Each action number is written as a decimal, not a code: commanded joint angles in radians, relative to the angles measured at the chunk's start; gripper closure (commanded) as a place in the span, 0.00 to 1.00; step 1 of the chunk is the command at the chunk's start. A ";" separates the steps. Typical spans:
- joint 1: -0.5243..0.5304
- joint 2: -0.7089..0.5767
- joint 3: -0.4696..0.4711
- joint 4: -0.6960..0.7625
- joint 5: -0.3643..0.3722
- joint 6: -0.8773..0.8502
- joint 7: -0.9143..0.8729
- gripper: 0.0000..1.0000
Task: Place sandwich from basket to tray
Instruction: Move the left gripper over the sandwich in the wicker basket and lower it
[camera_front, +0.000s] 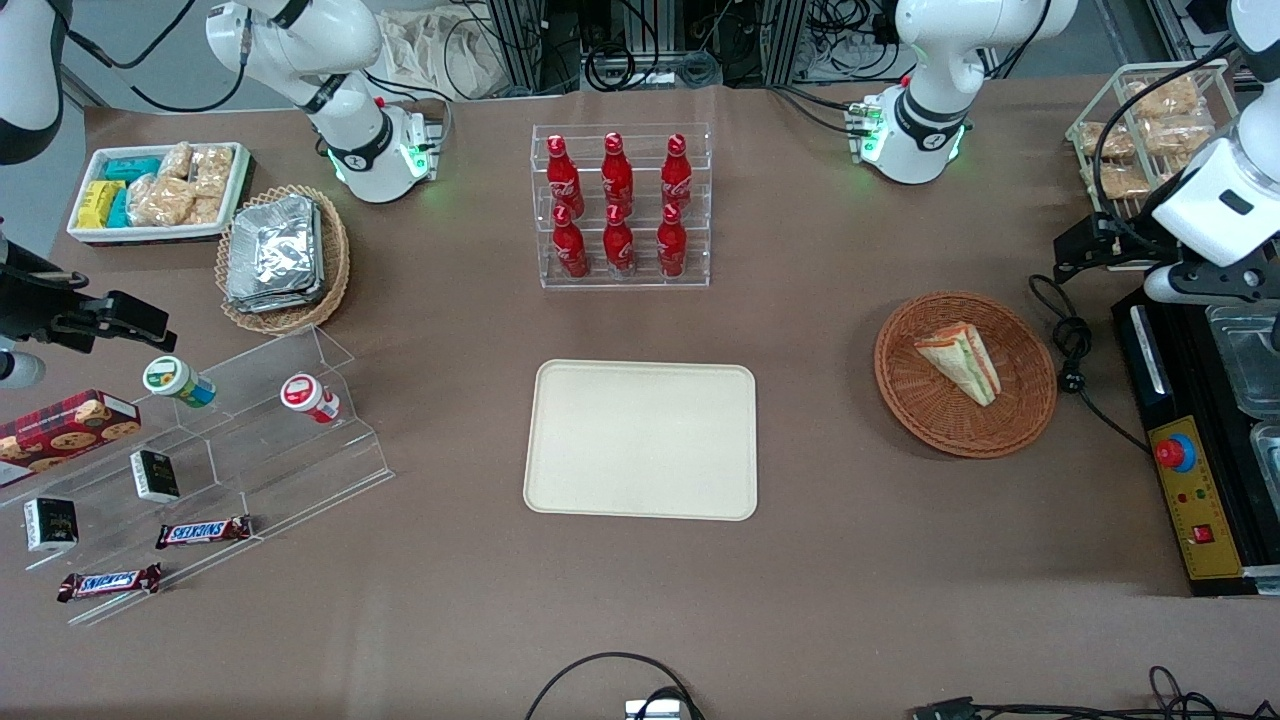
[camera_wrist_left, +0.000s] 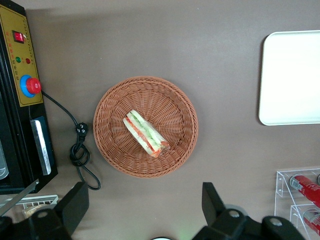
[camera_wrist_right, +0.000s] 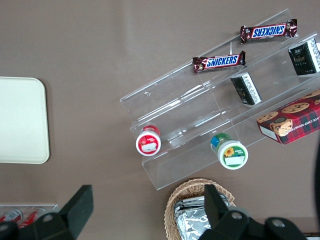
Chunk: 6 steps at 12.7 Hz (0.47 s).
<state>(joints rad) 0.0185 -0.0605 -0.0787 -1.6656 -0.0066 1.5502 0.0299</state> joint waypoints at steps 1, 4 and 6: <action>-0.011 0.007 0.007 0.021 -0.006 -0.051 -0.005 0.00; -0.011 0.024 0.007 0.018 0.004 -0.052 -0.037 0.00; -0.011 0.030 0.008 -0.022 0.017 -0.030 -0.061 0.00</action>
<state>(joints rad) 0.0185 -0.0419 -0.0784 -1.6715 -0.0033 1.5198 -0.0013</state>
